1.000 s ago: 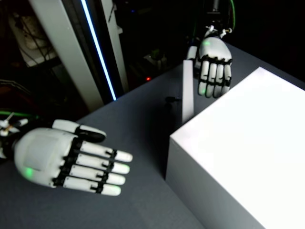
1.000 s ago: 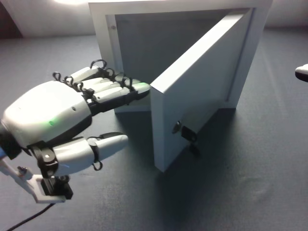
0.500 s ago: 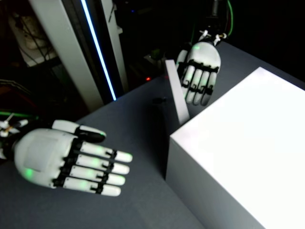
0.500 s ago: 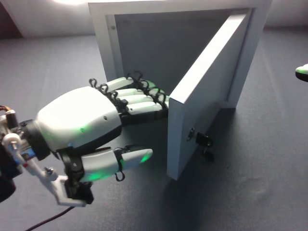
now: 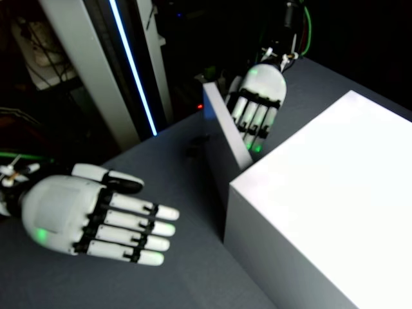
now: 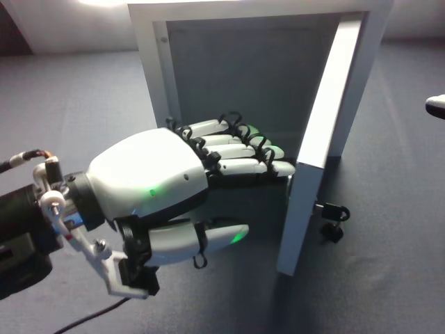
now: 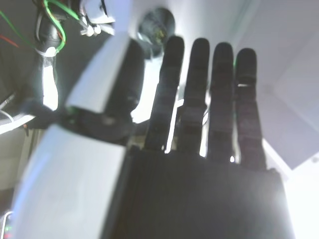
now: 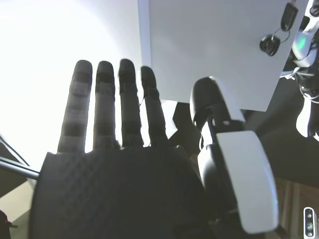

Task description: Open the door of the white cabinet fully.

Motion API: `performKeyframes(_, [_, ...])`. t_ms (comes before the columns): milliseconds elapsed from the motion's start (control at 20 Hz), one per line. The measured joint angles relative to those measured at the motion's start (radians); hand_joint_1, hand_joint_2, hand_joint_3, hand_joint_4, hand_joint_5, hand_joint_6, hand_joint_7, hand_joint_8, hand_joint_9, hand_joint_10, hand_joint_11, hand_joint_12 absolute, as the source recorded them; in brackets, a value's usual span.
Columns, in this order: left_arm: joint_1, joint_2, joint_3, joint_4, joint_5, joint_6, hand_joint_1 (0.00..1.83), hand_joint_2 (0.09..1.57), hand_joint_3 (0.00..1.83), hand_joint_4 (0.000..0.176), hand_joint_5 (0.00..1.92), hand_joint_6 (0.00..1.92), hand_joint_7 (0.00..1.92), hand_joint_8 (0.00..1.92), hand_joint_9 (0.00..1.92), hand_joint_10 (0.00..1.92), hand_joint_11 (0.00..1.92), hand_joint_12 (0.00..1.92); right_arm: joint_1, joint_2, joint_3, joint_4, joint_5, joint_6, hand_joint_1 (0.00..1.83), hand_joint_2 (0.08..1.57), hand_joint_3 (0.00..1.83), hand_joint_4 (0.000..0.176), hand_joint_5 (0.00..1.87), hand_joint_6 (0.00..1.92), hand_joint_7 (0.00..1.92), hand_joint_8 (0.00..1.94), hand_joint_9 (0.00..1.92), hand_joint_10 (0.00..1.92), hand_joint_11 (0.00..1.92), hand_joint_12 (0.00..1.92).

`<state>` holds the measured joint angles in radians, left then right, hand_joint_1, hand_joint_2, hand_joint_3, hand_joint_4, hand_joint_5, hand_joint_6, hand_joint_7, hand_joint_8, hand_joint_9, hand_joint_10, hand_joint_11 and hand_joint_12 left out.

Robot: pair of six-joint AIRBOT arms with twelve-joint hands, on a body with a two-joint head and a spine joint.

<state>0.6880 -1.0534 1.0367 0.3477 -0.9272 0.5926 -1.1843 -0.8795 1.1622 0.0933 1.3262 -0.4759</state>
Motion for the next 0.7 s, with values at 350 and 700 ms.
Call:
performKeyframes(350, [-0.055, -0.080, 0.037, 0.022, 0.053, 0.003, 0.76, 1.40, 0.00, 0.000, 0.36, 0.00, 0.39, 0.00, 0.35, 0.00, 0.24, 0.26, 0.000, -0.002, 0.000, -0.001, -0.001, 0.003, 0.42, 1.39, 0.00, 0.000, 0.33, 0.01, 0.31, 0.01, 0.26, 0.00, 0.22, 0.00])
performKeyframes(700, [-0.106, -0.120, 0.056, 0.064, 0.093, 0.001, 0.68, 1.41, 0.00, 0.000, 0.42, 0.00, 0.41, 0.00, 0.36, 0.00, 0.27, 0.18, 0.000, -0.008, 0.003, 0.000, 0.000, 0.003, 0.44, 1.38, 0.00, 0.009, 0.35, 0.00, 0.34, 0.00, 0.28, 0.00, 0.24, 0.01])
